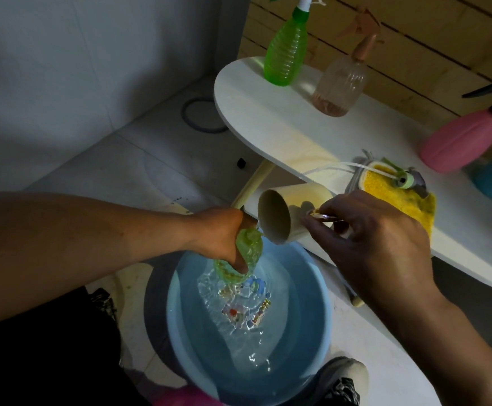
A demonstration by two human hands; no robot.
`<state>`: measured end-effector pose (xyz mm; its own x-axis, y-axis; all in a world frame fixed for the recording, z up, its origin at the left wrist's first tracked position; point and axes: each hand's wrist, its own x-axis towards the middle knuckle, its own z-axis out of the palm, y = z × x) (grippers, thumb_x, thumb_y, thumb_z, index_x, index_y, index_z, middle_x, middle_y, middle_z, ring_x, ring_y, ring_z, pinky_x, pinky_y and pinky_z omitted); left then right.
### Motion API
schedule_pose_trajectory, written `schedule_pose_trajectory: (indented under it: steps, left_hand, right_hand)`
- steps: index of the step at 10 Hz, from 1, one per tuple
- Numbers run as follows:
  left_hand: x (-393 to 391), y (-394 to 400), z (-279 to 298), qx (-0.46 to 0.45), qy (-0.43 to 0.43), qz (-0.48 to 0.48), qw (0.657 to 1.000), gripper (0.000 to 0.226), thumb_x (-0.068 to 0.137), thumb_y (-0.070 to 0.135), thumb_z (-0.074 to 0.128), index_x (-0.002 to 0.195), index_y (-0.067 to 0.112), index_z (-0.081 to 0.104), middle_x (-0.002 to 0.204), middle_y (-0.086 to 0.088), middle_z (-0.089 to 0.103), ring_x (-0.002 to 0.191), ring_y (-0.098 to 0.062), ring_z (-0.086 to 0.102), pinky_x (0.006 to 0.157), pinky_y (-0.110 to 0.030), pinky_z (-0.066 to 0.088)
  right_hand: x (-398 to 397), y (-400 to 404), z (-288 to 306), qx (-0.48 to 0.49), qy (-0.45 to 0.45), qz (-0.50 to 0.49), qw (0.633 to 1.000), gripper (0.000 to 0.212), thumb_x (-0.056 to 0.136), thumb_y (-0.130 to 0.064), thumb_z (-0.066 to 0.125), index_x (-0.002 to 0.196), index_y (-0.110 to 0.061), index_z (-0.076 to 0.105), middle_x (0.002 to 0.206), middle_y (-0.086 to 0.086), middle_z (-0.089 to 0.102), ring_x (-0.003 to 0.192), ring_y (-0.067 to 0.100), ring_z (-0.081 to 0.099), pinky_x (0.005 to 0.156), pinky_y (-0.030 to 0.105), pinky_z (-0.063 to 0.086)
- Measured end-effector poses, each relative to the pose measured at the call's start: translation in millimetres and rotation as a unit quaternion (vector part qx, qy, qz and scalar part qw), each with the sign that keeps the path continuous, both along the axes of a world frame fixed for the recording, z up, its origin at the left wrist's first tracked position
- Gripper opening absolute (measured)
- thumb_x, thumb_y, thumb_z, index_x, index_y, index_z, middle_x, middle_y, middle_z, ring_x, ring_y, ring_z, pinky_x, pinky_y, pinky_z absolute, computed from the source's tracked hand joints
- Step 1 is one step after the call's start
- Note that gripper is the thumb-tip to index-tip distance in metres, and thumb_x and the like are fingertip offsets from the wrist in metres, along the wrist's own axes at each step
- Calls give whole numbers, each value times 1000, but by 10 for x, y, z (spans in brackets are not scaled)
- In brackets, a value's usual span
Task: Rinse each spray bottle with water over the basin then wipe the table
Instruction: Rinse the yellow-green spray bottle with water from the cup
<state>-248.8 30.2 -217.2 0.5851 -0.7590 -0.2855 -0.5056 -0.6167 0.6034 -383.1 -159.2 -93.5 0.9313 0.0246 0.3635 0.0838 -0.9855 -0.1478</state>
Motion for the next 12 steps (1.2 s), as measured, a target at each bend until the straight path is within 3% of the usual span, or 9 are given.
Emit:
schedule_pose_trajectory:
  steps: [2, 3, 5, 7, 8, 9, 10, 11, 12]
  left_hand:
    - [15, -11, 6, 0, -4, -6, 1000, 63, 66, 49, 92, 118, 28, 63, 92, 20, 60, 88, -8, 60, 78, -23, 52]
    - [23, -24, -5, -1, -8, -7, 1000, 58, 67, 48, 92, 114, 35, 60, 85, 24, 54, 83, -4, 56, 68, -14, 43]
    - [44, -49, -55, -3, 3, -4, 1000, 58, 65, 51, 92, 112, 38, 61, 89, 24, 55, 84, -4, 56, 67, -13, 40]
    - [57, -53, -107, 15, 7, 2, 1000, 75, 65, 56, 90, 130, 32, 61, 120, 10, 65, 106, -13, 63, 94, -30, 53]
    - [77, -45, -172, 78, 3, 21, 997, 93, 64, 64, 86, 143, 32, 48, 133, 2, 61, 119, -20, 61, 99, -33, 49]
    - [84, -66, -217, 82, 0, 9, 997, 100, 62, 64, 87, 146, 30, 44, 141, 0, 57, 127, -22, 56, 104, -34, 46]
    - [27, -81, -67, 70, 0, 18, 997, 86, 65, 59, 89, 139, 31, 54, 133, 4, 62, 118, -18, 60, 100, -32, 49]
    - [22, -111, 35, 29, -4, 6, 1000, 75, 66, 54, 90, 131, 34, 60, 125, 10, 64, 112, -12, 61, 99, -32, 52]
    - [-10, -142, 124, -6, 3, -3, 1000, 64, 65, 45, 94, 121, 31, 67, 115, 11, 70, 104, -10, 65, 91, -32, 55]
  right_hand:
    - [-15, -1, 0, -24, -5, 14, 1000, 23, 97, -47, 61, 91, -27, 71, 79, -8, 60, 72, 18, 58, 51, 35, 47]
    - [-21, 0, 6, -31, -9, 14, 999, 26, 96, -48, 57, 91, -27, 72, 78, -7, 60, 71, 20, 58, 50, 36, 46]
    - [-57, -33, 42, -97, -33, 45, 994, 24, 98, -42, 60, 89, -23, 72, 81, -2, 63, 71, 25, 60, 50, 35, 44]
    - [-84, -70, 74, -164, -68, 93, 980, 24, 101, -34, 58, 86, -20, 70, 84, 2, 65, 70, 30, 59, 54, 36, 43]
    - [-92, -62, 72, -192, -92, 108, 971, 17, 98, -26, 62, 84, -19, 69, 81, 3, 64, 68, 30, 57, 56, 37, 41]
    - [-83, -64, 73, -213, -110, 120, 963, 16, 96, -22, 64, 81, -17, 67, 78, 4, 61, 65, 30, 55, 56, 40, 40]
    - [-93, -82, 104, -203, -113, 128, 964, 18, 97, -23, 63, 81, -16, 68, 79, 5, 63, 65, 31, 56, 55, 42, 42]
    - [-95, -106, 182, -135, -100, 114, 979, 21, 99, -30, 63, 85, -16, 72, 82, 5, 66, 70, 32, 61, 57, 44, 45]
    - [-63, -138, 282, 6, -75, 51, 996, 23, 99, -42, 64, 92, -21, 73, 84, -2, 65, 74, 25, 62, 57, 44, 48]
